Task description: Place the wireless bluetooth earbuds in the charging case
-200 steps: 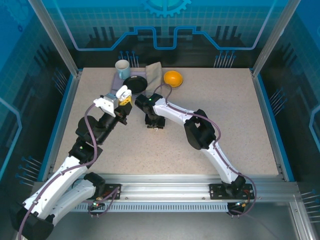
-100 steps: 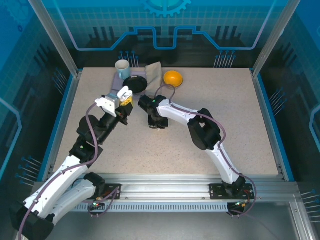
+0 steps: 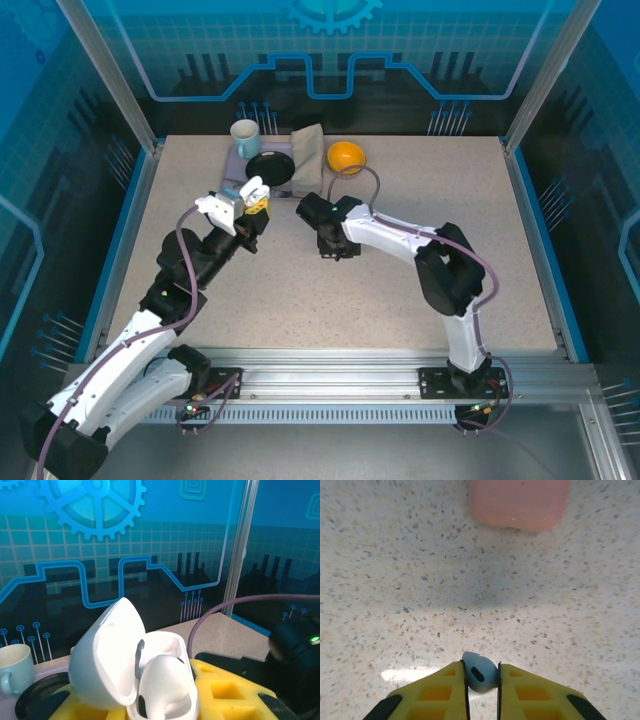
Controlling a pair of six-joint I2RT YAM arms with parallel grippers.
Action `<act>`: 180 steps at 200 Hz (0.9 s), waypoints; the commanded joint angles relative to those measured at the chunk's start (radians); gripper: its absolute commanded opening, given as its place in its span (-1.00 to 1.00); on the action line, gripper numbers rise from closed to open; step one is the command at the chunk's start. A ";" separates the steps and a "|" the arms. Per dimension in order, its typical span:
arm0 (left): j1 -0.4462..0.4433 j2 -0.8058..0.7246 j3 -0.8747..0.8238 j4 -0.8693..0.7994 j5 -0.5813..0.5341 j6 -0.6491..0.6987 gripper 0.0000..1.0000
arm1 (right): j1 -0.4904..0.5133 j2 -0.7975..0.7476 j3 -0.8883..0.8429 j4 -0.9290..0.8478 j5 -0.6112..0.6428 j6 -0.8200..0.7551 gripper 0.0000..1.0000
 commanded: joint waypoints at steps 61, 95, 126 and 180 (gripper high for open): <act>0.008 0.002 0.027 -0.011 0.046 -0.016 -1.00 | -0.007 -0.098 -0.152 0.175 -0.095 -0.110 -0.63; 0.009 0.002 0.030 -0.021 0.046 -0.011 -1.00 | 0.006 -0.076 -0.215 0.266 -0.238 -0.258 -0.63; 0.008 0.009 0.032 -0.012 0.051 -0.016 -1.00 | 0.003 -0.025 -0.214 0.264 -0.336 -0.417 -0.63; 0.008 0.013 0.040 -0.009 0.052 -0.014 -1.00 | -0.014 0.059 -0.160 0.190 -0.348 -0.477 -0.43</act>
